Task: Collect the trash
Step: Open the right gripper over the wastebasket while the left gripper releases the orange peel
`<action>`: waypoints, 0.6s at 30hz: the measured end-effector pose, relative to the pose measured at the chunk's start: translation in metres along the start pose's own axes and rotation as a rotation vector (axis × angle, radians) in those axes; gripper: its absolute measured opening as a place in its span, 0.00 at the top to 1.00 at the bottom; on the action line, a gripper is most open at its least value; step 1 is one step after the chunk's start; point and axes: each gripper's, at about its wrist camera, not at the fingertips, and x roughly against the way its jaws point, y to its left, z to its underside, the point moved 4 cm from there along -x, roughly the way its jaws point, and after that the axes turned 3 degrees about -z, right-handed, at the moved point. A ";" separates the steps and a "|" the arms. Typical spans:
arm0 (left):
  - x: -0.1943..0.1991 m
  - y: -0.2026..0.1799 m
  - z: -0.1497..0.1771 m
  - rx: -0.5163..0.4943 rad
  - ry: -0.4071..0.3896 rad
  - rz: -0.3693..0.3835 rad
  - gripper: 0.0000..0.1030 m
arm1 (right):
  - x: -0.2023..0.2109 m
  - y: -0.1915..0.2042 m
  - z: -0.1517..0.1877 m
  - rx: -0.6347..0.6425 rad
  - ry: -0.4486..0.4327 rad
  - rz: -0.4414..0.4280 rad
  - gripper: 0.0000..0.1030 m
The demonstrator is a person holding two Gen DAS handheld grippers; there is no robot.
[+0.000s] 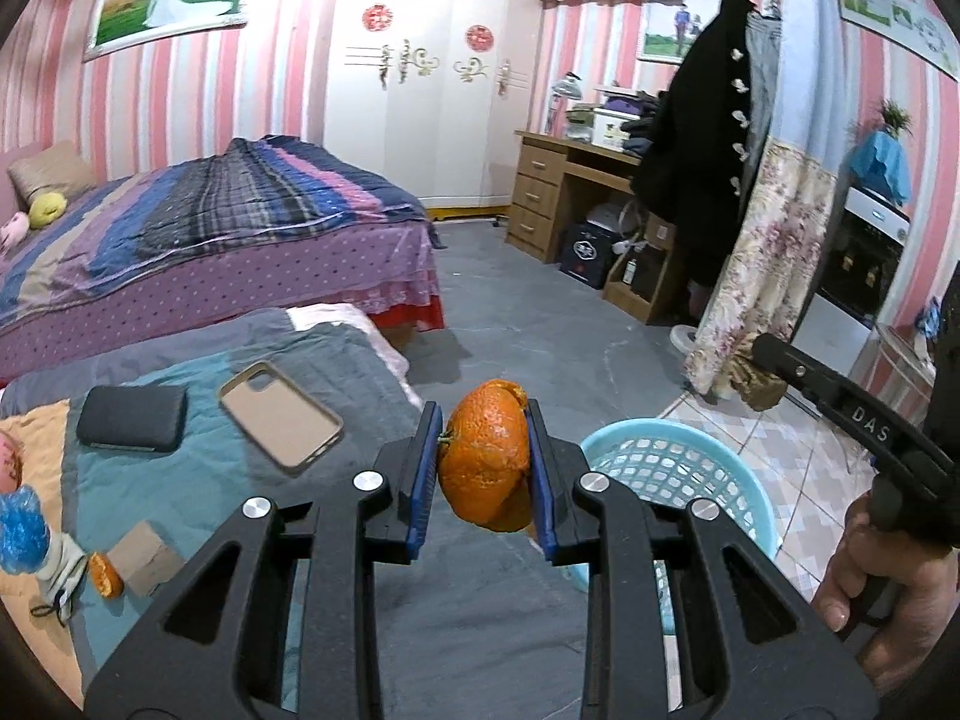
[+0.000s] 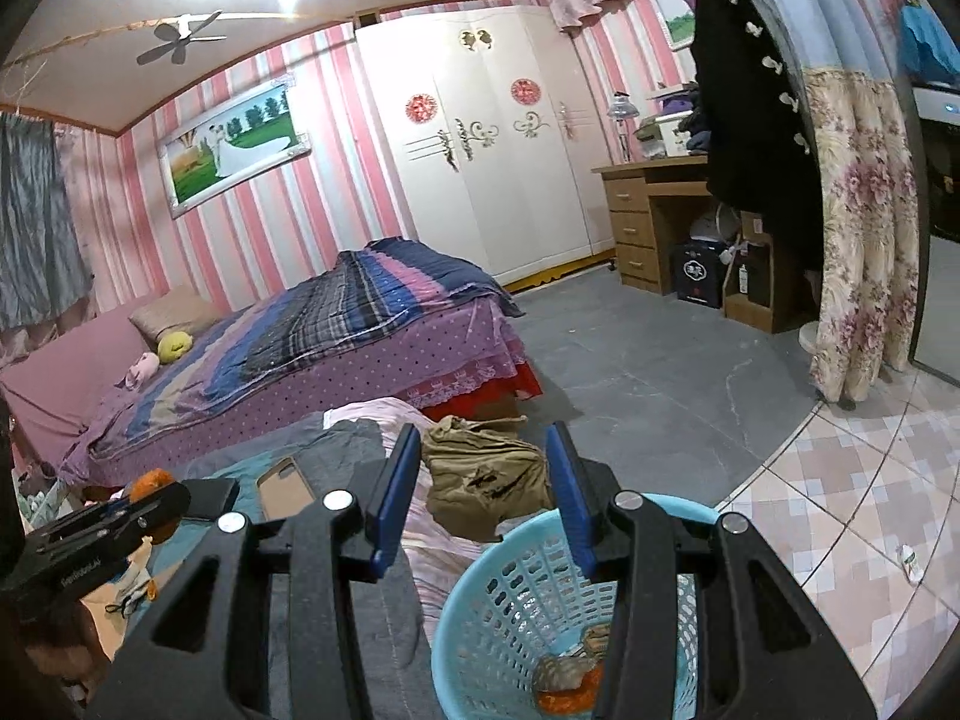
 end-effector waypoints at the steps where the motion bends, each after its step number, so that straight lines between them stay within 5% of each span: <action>1: -0.001 -0.003 -0.001 -0.001 0.001 0.004 0.75 | 0.001 -0.002 0.000 0.001 0.001 0.001 0.56; 5: -0.008 -0.015 -0.002 0.004 0.010 0.033 0.75 | -0.001 -0.006 0.001 -0.005 0.011 -0.003 0.56; 11: -0.020 -0.046 -0.001 -0.001 0.026 0.098 0.75 | 0.005 -0.018 -0.002 -0.042 -0.033 0.094 0.40; 16: -0.032 -0.071 0.002 -0.024 0.047 0.132 0.72 | 0.020 -0.042 -0.005 -0.123 -0.099 0.163 0.38; 17: -0.035 -0.076 0.002 -0.031 0.047 0.135 0.58 | 0.021 -0.045 -0.005 -0.128 -0.103 0.167 0.37; 18: -0.038 -0.081 0.001 -0.030 0.041 0.132 0.33 | 0.023 -0.049 -0.005 -0.132 -0.103 0.170 0.36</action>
